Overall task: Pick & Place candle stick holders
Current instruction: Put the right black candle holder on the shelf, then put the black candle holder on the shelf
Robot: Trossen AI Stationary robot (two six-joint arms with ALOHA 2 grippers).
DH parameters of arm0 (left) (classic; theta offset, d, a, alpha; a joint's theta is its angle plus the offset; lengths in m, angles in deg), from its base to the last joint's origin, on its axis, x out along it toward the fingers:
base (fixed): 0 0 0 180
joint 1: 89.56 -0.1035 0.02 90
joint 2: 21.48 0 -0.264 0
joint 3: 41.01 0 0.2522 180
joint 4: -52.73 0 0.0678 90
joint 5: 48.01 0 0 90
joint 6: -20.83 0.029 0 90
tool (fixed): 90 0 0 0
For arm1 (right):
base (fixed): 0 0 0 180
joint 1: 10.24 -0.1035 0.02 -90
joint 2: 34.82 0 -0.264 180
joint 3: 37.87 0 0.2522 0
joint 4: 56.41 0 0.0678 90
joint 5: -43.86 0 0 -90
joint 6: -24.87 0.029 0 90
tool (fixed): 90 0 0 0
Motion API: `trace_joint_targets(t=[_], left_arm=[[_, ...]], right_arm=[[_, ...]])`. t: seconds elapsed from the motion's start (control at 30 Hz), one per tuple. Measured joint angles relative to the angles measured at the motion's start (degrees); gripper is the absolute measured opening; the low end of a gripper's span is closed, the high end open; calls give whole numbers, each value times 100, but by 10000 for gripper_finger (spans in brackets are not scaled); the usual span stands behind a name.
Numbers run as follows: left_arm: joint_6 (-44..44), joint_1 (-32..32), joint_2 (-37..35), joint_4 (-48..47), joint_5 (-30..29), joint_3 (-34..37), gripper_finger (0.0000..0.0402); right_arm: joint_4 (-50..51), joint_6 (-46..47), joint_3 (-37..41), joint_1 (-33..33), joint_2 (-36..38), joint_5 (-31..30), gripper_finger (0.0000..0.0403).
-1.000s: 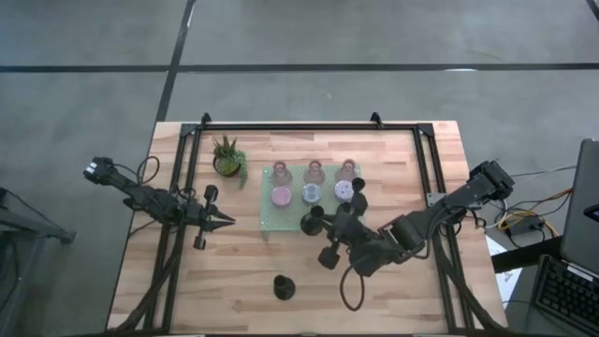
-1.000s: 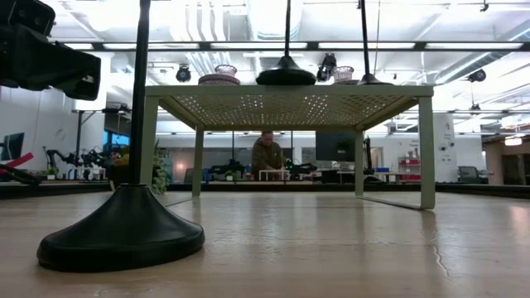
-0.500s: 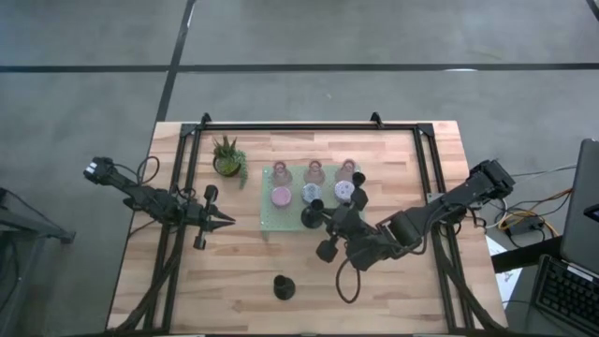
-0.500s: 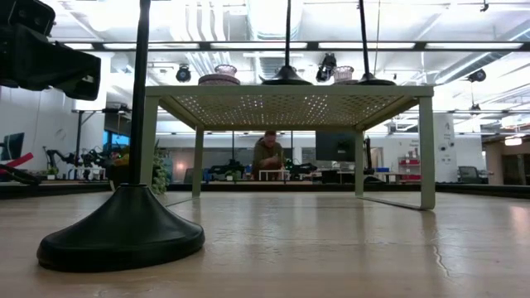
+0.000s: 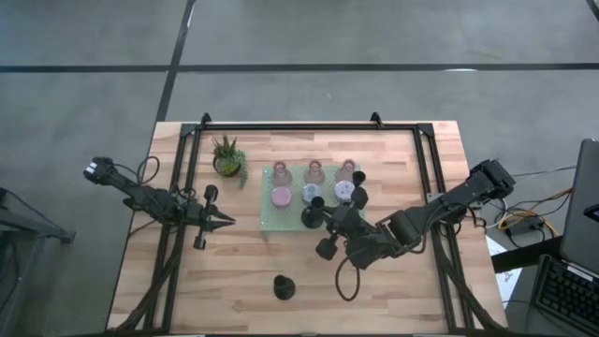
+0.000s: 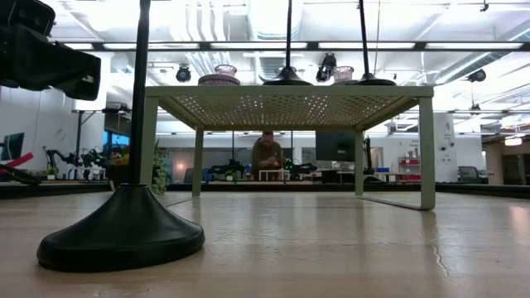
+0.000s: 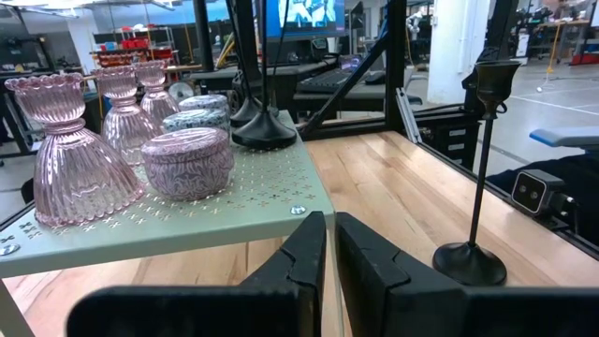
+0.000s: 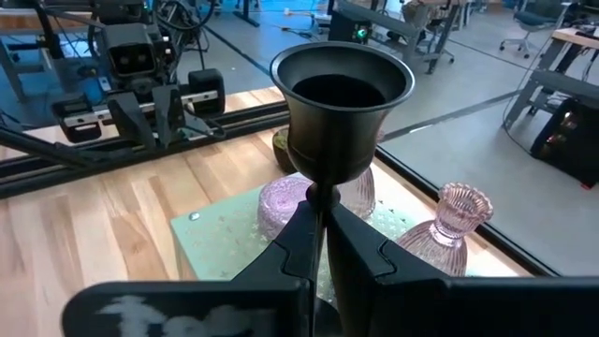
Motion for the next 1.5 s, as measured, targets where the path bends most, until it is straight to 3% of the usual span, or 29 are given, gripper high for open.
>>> trace_joint_targets(t=[0.47,0.83,1.03,1.5], left_arm=[[0,0,0,0,0,-1,32],[0,1,-2,0,0,-1,32],[1,2,-2,-1,0,-1,32],[0,1,-2,0,-1,0,32]], right_arm=[[4,-61,10,2,0,4,15],[34,-46,33,-7,-11,74,94],[24,-44,35,-17,-11,180,116],[20,-107,39,-152,-11,332,102]])
